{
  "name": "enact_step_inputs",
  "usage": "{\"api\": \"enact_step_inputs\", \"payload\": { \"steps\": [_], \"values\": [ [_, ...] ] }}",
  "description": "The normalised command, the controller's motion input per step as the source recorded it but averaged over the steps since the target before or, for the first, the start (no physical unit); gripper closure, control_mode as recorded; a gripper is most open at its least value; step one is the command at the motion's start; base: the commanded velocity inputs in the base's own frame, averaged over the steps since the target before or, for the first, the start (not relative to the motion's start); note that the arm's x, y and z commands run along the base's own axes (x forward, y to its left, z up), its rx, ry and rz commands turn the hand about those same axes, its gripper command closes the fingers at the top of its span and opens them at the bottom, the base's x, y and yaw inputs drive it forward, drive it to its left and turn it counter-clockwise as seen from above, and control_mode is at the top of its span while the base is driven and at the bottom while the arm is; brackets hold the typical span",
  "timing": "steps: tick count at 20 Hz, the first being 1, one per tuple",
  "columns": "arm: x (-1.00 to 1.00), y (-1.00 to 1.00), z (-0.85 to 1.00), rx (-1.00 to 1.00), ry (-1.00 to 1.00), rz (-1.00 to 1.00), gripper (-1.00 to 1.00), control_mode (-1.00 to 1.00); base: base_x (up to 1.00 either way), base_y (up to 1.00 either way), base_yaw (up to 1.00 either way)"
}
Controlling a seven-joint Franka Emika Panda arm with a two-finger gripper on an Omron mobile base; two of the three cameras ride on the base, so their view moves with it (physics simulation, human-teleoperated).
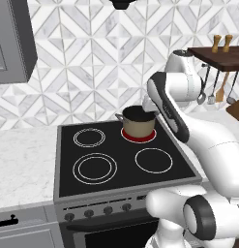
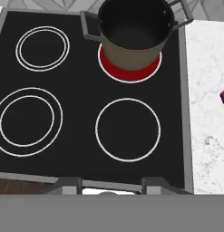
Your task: Put the broccoli and onion in the pot. Retrieve the spatula and lightly stir the vegetables in the pot.
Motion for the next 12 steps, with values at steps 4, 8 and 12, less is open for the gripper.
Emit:
{"api": "enact_step_inputs", "payload": {
  "steps": [4, 8, 12],
  "values": [
    [-0.08, -0.16, -0.05, 0.00, 0.00, -0.02, -1.00, -1.00, 0.00, 0.00, 0.00],
    [-0.50, -0.93, -0.19, 0.00, 0.00, -0.17, -1.00, -1.00, 0.00, 0.00, 0.00],
    [-0.31, -0.99, -0.33, 0.00, 0.06, -0.26, -1.00, -1.00, 0.00, 0.00, 0.00]
  ]
}}
